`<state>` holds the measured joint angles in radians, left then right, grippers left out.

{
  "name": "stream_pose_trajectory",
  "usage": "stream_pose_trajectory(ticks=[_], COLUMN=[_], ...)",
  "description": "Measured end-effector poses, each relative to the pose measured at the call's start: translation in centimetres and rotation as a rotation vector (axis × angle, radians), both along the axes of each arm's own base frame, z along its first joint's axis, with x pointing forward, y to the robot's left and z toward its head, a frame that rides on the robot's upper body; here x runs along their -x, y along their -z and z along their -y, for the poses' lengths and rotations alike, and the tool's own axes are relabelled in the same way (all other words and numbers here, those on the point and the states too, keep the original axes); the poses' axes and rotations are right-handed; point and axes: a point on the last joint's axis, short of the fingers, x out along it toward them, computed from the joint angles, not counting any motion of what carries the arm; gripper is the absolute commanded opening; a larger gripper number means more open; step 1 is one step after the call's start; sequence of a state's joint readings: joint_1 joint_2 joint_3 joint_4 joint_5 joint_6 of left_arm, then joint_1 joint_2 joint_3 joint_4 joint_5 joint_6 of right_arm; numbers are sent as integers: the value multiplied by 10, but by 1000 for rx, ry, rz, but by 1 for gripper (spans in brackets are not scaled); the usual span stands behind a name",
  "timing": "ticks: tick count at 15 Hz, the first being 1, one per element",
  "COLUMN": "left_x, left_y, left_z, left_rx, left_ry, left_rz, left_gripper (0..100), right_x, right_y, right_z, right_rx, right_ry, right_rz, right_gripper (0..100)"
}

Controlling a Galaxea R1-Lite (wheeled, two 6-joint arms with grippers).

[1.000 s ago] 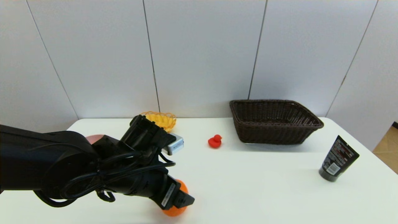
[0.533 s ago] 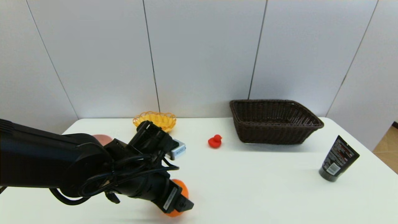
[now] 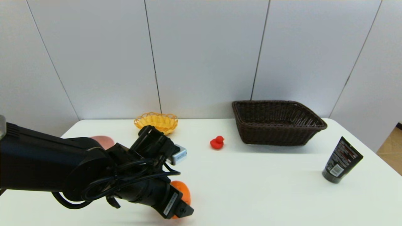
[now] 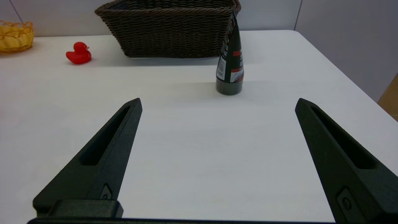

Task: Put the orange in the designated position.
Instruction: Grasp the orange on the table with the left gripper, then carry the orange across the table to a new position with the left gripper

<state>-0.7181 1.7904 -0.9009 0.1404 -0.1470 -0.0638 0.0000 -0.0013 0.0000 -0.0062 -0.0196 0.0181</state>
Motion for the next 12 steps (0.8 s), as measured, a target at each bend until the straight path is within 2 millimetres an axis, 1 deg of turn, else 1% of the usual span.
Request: stream_pose_trajectory(ticks=[2,3,9,12], left_x=[-1,-1,-1,0], left_y=[0,0,1,-8], left_z=[0,0,-1,-2], left_rx=[0,2,-5,-10], left_ry=[-2,-4,2,-18], left_rz=[1,2,1,47], left_gripper=[100,0,0,0], right_x=[0,0,0,0], right_y=[0,0,0,0], right_z=[0,0,0,0], right_rx=[0,0,0,0], right_ry=[0,0,0,0], right_rz=[0,0,0,0], right_gripper=[100,100,100,100])
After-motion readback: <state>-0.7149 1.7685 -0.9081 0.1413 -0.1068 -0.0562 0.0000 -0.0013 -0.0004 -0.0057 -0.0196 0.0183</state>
